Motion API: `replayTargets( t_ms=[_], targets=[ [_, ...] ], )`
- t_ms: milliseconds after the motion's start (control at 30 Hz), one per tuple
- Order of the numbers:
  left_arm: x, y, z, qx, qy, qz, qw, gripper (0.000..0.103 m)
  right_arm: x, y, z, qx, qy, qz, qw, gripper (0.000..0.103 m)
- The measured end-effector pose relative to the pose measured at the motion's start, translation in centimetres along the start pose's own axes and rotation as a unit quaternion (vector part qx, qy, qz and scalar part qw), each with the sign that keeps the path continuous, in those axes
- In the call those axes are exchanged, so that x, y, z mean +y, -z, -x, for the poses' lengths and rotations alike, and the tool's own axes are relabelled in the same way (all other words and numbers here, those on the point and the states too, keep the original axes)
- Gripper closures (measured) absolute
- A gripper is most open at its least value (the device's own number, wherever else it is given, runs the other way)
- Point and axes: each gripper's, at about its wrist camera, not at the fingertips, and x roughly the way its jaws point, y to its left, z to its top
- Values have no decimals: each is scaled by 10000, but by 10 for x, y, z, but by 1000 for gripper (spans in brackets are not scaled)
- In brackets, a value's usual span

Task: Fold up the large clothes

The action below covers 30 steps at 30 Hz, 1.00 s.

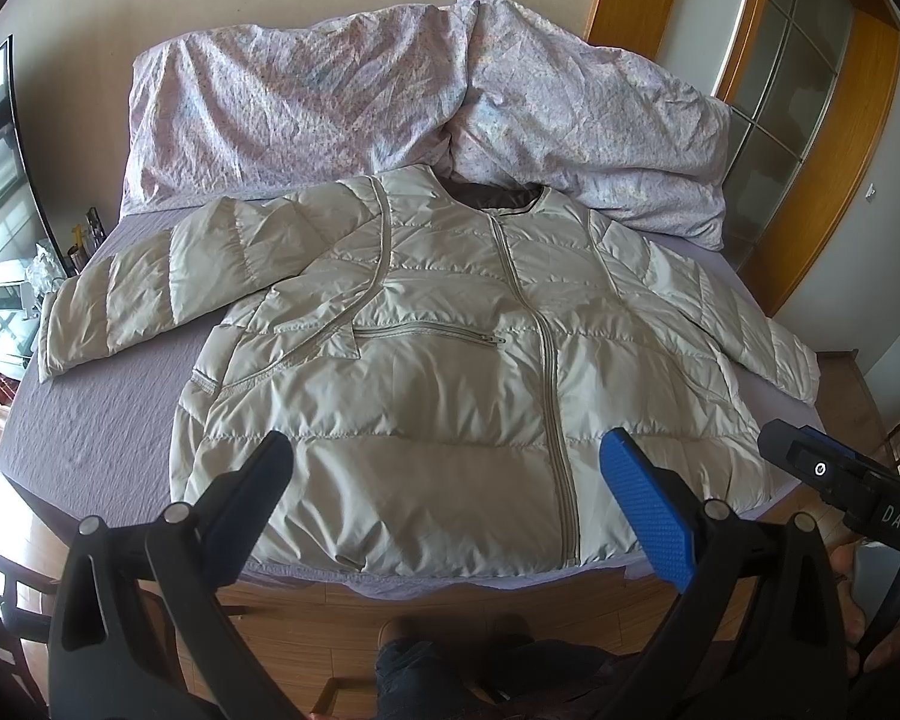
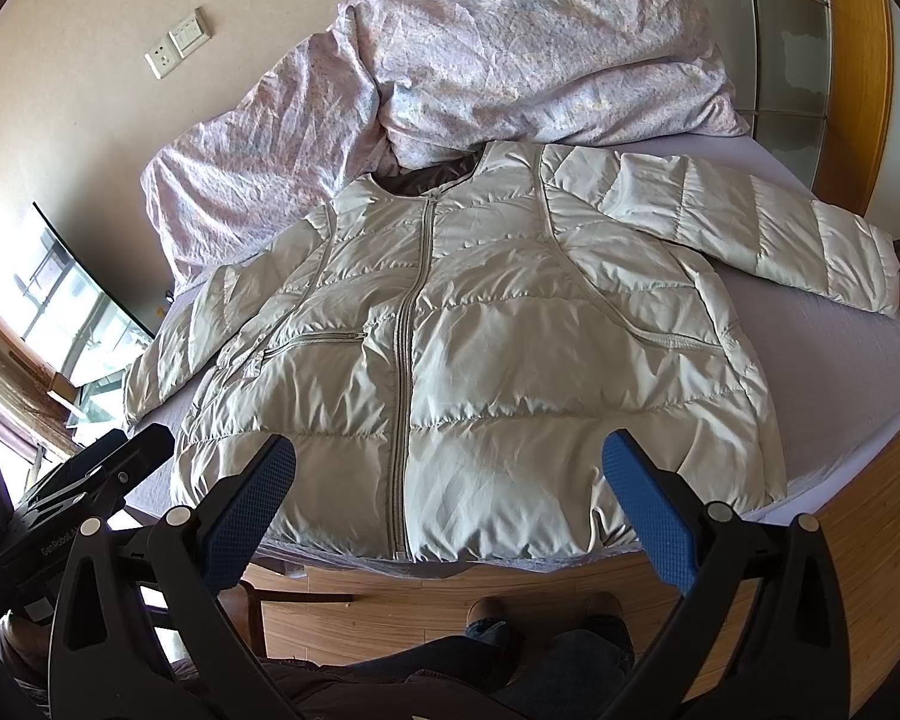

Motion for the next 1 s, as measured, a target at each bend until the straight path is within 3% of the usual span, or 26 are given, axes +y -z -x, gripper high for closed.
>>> replayTargets(
  t_ms=[1000],
  targets=[
    [0, 0, 0, 13, -11, 14, 10000, 2, -6, -2, -8, 20, -16, -76, 10000, 1]
  ],
)
